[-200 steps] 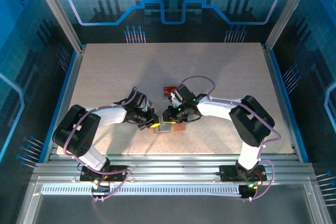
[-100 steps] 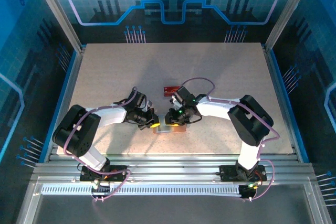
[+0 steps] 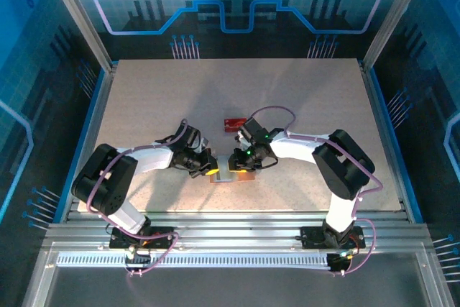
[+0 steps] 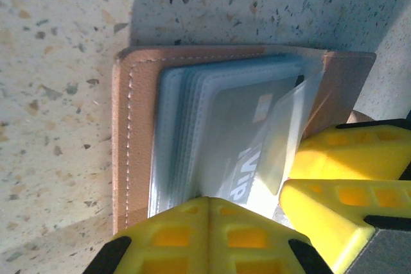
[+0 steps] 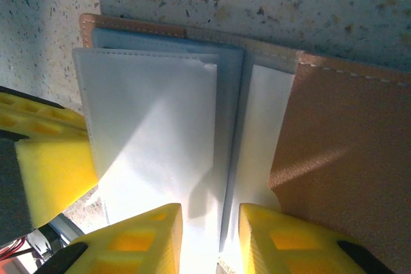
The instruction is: Take the credit cards out of the card holder
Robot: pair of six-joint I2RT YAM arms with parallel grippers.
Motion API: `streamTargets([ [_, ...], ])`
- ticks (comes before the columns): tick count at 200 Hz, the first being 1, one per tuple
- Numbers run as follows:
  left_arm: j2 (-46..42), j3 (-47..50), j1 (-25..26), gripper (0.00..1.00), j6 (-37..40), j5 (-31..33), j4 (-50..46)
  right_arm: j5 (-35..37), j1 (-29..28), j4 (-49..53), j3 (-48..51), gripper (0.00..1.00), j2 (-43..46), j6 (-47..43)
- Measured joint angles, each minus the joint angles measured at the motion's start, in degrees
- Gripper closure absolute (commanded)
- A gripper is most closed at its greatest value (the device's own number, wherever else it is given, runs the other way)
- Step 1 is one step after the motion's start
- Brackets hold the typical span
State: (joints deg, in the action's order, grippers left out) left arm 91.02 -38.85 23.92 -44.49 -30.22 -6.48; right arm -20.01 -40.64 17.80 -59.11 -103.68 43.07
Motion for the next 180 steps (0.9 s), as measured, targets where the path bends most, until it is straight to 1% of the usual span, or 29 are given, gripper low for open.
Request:
streamTargets([
  [48, -0.33, -1.25, 0.00, 0.95, 0.55, 0.00, -2.43, -0.20, 0.22, -0.85, 0.26, 0.72, -0.85, 0.00],
  [93, -0.33, -1.62, 0.00, 0.95, 0.92, -0.04, -2.47, -0.61, 0.26, -2.05, 0.96, 0.75, -0.94, 0.04],
  [157, -0.35, -2.91, 0.48, 0.95, 0.90, -0.07, -3.10, -1.60, 0.68, -2.86, 1.09, 0.72, -0.76, 0.46],
  [180, -0.48, -3.52, 0.76, 0.95, 0.90, -0.09, -3.30, -1.49, 1.27, -2.29, 1.40, 0.72, 1.20, 0.42],
])
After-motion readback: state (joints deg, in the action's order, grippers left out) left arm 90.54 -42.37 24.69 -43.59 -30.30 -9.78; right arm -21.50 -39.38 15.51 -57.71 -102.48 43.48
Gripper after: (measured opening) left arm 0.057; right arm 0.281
